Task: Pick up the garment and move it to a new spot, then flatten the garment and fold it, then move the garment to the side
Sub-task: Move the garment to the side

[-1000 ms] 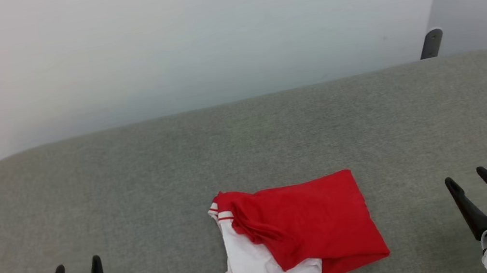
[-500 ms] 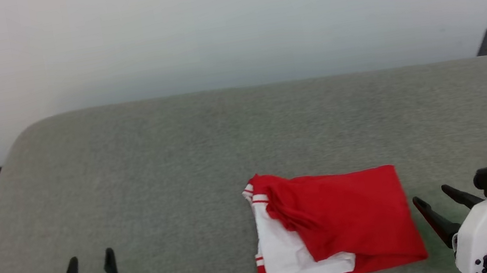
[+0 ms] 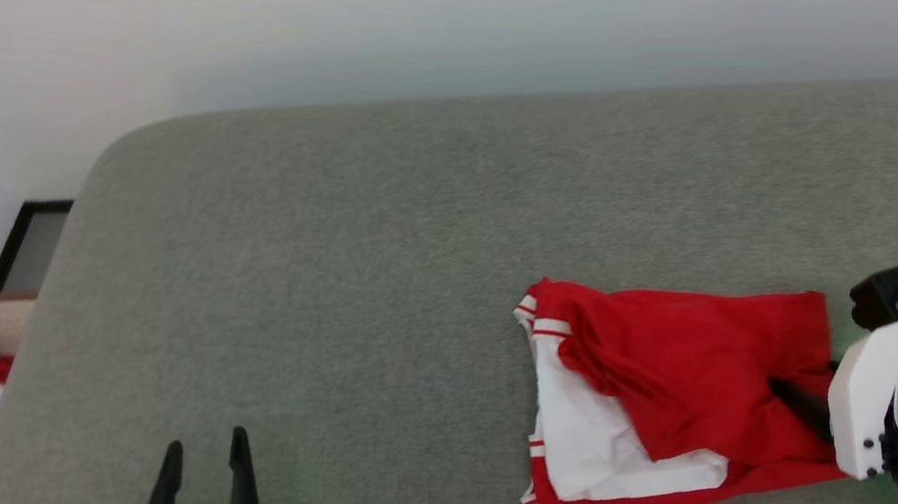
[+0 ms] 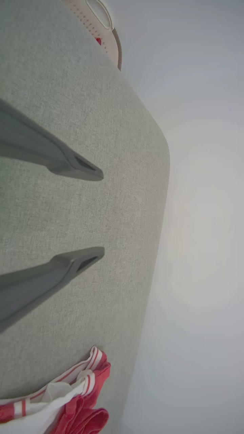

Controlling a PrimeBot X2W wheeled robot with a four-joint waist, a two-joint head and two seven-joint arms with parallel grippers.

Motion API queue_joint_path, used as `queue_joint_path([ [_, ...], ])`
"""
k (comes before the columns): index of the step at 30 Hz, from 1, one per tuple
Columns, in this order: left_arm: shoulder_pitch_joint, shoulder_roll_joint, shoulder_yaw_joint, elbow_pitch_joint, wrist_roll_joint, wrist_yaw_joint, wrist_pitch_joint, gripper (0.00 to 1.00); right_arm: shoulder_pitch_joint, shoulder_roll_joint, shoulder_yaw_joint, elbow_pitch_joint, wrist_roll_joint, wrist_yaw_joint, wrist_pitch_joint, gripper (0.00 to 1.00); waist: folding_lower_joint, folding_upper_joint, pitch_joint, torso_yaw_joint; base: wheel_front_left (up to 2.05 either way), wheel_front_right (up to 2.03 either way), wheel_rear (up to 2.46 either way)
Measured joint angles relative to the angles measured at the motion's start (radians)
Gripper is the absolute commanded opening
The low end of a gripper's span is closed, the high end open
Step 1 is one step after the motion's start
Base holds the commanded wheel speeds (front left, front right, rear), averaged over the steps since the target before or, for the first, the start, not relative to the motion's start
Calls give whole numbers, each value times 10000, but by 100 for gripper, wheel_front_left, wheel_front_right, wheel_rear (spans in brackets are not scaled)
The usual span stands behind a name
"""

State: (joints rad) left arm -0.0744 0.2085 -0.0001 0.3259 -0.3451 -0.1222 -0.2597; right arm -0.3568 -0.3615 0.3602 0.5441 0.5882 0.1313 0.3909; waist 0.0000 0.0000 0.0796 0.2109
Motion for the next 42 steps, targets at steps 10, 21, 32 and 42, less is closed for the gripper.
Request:
queue_joint_path([
  [10,-317,-155,-199,234,-17,-23,-8,100,-622,-261,495,-27,169,-4,796,0,0,0,415,476,0,0,0],
  [21,-1155,-33,-476,69,40,-65,-17,100,-935,-1452,744,-1043,151,4,953,0,0,0,613,-276,0,0,0],
  [32,-2387,552,-1452,-38,-2,-69,-36,100,-1990,-3078,1187,-1891,10,2,639,0,0,1,1061,-1649,0,0,0],
  [42,-3774,1057,-2512,59,-136,-82,-40,100,-3559,-4136,2155,-1216,176,2,-525,0,0,0,1815,-3089,0,0,0],
])
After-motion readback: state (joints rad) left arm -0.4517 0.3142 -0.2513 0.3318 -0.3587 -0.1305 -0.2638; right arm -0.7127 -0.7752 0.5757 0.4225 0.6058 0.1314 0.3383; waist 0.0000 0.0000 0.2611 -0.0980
